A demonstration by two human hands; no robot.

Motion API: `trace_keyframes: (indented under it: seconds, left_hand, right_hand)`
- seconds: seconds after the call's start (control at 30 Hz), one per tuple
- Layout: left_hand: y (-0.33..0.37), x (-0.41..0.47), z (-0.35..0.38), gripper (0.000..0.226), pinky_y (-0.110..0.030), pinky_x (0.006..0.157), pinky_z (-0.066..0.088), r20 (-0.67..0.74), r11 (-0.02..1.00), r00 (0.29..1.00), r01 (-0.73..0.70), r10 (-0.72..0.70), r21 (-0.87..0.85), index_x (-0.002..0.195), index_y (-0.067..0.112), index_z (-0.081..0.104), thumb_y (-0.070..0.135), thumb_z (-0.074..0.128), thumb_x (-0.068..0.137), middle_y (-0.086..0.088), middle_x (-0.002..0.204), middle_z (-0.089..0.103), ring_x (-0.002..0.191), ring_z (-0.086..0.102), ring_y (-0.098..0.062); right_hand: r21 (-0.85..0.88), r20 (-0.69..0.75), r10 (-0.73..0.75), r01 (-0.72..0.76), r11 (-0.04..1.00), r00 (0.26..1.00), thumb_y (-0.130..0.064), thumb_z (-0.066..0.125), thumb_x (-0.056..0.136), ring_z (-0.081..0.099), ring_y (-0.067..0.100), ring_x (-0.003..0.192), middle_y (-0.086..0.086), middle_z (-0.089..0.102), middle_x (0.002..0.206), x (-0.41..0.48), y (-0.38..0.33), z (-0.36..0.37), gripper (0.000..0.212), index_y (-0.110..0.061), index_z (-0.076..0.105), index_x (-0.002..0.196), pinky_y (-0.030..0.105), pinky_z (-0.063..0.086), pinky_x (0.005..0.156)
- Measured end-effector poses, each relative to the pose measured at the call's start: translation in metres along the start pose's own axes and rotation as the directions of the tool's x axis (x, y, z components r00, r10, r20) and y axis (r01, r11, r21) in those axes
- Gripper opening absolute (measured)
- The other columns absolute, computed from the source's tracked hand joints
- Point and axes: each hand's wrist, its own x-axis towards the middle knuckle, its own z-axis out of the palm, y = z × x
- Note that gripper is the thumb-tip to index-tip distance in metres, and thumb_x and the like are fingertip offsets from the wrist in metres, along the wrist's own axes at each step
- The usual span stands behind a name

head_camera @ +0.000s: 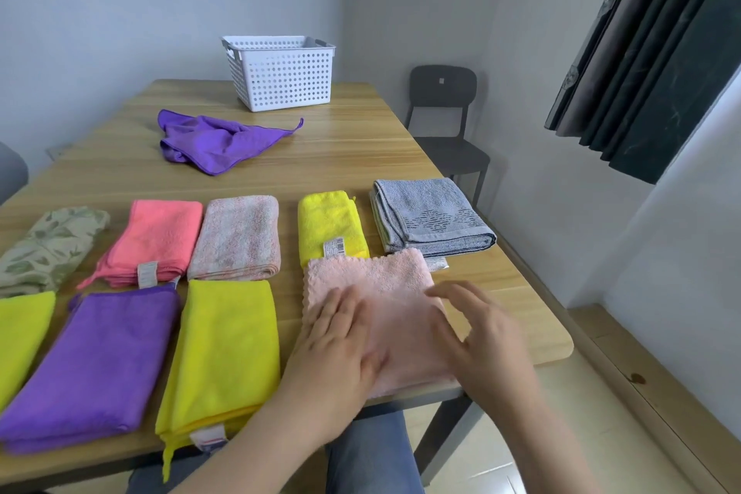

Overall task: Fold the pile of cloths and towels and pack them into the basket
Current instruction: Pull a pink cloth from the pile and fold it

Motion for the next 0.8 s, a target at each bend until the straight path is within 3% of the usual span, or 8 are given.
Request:
trace_keyframes:
  seconds: [0.07, 0.17, 0.23, 0.4, 0.47, 0.57, 0.67, 0.8]
  left_hand:
    - [0.001, -0.004, 0.004, 0.082, -0.034, 0.110, 0.011, 0.005, 0.998, 0.999, 0.045, -0.045, 0.041, 0.141, 0.010, 0.041, 0.055, -0.007, 0.093, -0.011, 0.153, 0.027, 0.141, 0.027, -0.027]
    - [-0.004, -0.005, 0.007, 0.098, -0.030, 0.109, -0.020, 0.029, 1.000, 1.000, 0.010, -0.010, 0.000, 0.147, 0.019, -0.013, 0.067, -0.033, 0.064, 0.000, 0.153, -0.026, 0.142, -0.024, -0.018]
    - [-0.002, -0.004, 0.004, 0.100, -0.028, 0.107, -0.027, 0.082, 1.000, 0.996, 0.027, -0.026, -0.005, 0.146, 0.021, -0.020, 0.073, -0.032, 0.061, 0.003, 0.150, -0.035, 0.137, -0.035, -0.014]
    - [-0.001, 0.009, -0.015, 0.066, -0.028, 0.118, 0.004, 0.011, 0.998, 0.998, 0.059, -0.060, 0.018, 0.149, 0.023, 0.018, 0.057, 0.019, 0.093, 0.001, 0.158, 0.009, 0.145, 0.005, -0.016]
    - [-0.002, 0.020, -0.021, 0.062, -0.027, 0.114, 0.015, -0.089, 0.998, 0.994, 0.060, -0.059, 0.001, 0.143, 0.022, 0.033, 0.055, 0.017, 0.093, 0.002, 0.151, 0.028, 0.139, 0.022, -0.017]
    - [0.002, 0.026, -0.011, 0.066, -0.034, 0.119, -0.004, -0.023, 0.998, 0.997, 0.067, -0.067, -0.011, 0.151, 0.021, 0.009, 0.055, 0.009, 0.094, 0.001, 0.159, 0.000, 0.146, -0.006, -0.018]
    - [0.002, 0.024, 0.004, 0.089, -0.040, 0.117, -0.014, 0.043, 0.997, 0.997, 0.069, -0.071, 0.036, 0.151, 0.020, -0.005, 0.060, -0.018, 0.072, -0.001, 0.157, -0.018, 0.143, -0.023, -0.019]
    - [0.001, 0.025, 0.006, 0.094, -0.041, 0.117, -0.014, 0.057, 0.997, 0.996, 0.064, -0.066, 0.036, 0.150, 0.019, -0.008, 0.058, -0.023, 0.066, -0.002, 0.156, -0.021, 0.142, -0.026, -0.020]
  right_hand:
    - [-0.026, 0.124, -0.052, 0.056, 0.998, 0.991, -0.020, 0.052, 0.084, 0.054, 0.016, 0.114, -0.001, 0.061, 0.124, 0.007, 0.003, 0.016, 0.036, -0.015, 0.064, 0.118, 0.014, 0.032, 0.100]
    - [-0.119, 0.299, -0.037, 0.076, 0.990, 0.954, -0.054, 0.027, 0.096, 0.037, 0.021, 0.137, -0.001, 0.044, 0.146, 0.002, 0.014, 0.035, 0.057, -0.021, 0.054, 0.134, 0.025, 0.021, 0.114]
    - [-0.152, 0.313, 0.032, 0.017, 0.988, 0.949, -0.072, -0.004, 0.085, 0.024, 0.014, 0.143, -0.011, 0.029, 0.153, -0.004, 0.026, 0.038, 0.083, -0.031, 0.041, 0.142, 0.027, 0.014, 0.118]
    - [-0.210, 0.314, 0.118, -0.053, 0.976, 0.942, -0.076, -0.019, 0.074, 0.019, 0.010, 0.145, -0.014, 0.024, 0.154, -0.008, 0.030, 0.031, 0.097, -0.035, 0.032, 0.145, 0.018, 0.003, 0.114]
    - [-0.218, 0.305, 0.129, -0.063, 0.974, 0.944, -0.074, -0.010, 0.079, 0.021, 0.013, 0.144, -0.009, 0.027, 0.154, -0.007, 0.025, 0.031, 0.090, -0.032, 0.035, 0.145, 0.018, 0.004, 0.113]
    - [-0.182, 0.248, 0.126, -0.082, 0.980, 0.961, -0.053, 0.018, 0.089, 0.036, 0.021, 0.137, 0.003, 0.039, 0.149, -0.007, 0.018, 0.028, 0.064, -0.025, 0.049, 0.138, 0.028, 0.023, 0.112]
    - [-0.077, 0.183, 0.163, -0.151, 0.986, 0.969, -0.025, 0.050, 0.091, 0.052, 0.022, 0.119, 0.001, 0.052, 0.134, -0.007, 0.006, 0.017, 0.040, -0.019, 0.055, 0.130, 0.024, 0.041, 0.090]
    - [0.124, 0.165, 0.428, -0.449, 0.885, 0.889, -0.028, 0.055, 0.091, 0.061, 0.010, 0.090, -0.012, 0.060, 0.103, 0.003, -0.004, 0.010, 0.048, -0.024, 0.044, 0.138, 0.027, 0.046, 0.072]
